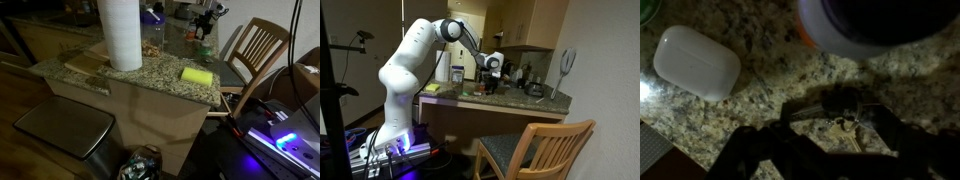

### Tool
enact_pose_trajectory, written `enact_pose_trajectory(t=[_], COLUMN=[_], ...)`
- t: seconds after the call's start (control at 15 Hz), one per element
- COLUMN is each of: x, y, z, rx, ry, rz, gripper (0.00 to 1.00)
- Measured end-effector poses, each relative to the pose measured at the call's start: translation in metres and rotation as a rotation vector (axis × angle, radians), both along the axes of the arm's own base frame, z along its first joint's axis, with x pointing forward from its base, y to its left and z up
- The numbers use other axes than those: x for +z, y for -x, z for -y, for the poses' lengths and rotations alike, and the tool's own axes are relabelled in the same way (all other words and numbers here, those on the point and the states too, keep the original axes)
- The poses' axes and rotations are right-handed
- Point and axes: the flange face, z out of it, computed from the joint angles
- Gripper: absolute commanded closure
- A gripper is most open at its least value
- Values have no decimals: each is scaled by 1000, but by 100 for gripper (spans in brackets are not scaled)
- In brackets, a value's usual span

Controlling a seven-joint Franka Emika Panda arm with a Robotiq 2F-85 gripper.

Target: Pick up the keys and put them in between the ear pods and the green object

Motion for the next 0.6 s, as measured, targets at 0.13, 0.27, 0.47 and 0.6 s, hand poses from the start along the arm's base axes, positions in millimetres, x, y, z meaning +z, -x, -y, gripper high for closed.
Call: enact_pose_trajectory(t=[0.13,0.27,0.47,0.6], x=[3,6,8,7], y=[-2,-3,-3,-2], z=[2,5,10,13], rx=[-2,-6,-16,-24], ry=[0,-2,-6,-10], rz=[8,13,16,11], gripper=[62,76,93,93])
